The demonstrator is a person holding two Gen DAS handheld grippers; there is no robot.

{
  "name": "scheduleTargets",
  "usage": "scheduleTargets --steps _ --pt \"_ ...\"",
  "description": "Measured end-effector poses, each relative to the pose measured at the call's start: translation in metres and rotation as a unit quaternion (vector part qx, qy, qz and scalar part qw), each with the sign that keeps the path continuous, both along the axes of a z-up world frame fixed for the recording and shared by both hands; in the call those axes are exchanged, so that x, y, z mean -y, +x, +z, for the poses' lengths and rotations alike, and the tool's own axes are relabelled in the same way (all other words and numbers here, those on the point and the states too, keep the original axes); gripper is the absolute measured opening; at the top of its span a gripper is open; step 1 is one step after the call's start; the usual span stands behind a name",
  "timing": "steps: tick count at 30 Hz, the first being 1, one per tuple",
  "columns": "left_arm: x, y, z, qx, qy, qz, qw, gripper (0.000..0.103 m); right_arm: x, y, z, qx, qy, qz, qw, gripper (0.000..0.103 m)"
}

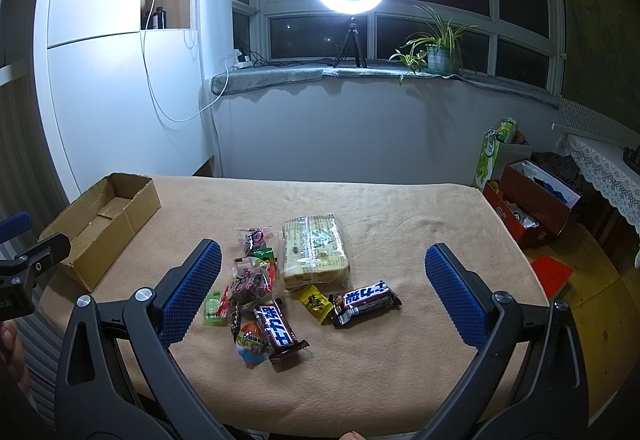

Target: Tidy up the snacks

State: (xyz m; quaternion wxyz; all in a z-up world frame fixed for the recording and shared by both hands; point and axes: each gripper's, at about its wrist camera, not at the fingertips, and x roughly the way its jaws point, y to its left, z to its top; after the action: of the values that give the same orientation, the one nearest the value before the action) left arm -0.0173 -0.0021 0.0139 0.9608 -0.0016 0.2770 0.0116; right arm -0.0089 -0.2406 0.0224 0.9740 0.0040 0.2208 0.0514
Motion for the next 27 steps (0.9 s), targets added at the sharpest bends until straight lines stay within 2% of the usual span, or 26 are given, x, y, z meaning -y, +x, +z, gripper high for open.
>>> scheduleTargets --steps 10,16,22,27 --pt "0.003 0.002 -0.002 -0.003 0.001 -0.002 1.0000 0.103 0.001 0.000 -0.001 -0.003 -0.001 0.000 1.000 0.103" --pt "0.005 0.007 -0.012 -0.016 -0.002 -0.007 0.9998 0.103 0.006 0.002 -0.015 -0.019 -0.004 0.000 1.000 0.103" --pt "0.008 0.021 -0.047 -0.056 -0.002 -0.010 0.9984 0.103 0.012 0.008 -0.051 -0.070 -0.009 -0.003 0.997 0.103" --pt "0.013 0.027 -0.091 -0.098 0.001 -0.015 0.9951 0.103 0.013 0.011 -0.090 -0.122 -0.010 0.006 0.992 0.103"
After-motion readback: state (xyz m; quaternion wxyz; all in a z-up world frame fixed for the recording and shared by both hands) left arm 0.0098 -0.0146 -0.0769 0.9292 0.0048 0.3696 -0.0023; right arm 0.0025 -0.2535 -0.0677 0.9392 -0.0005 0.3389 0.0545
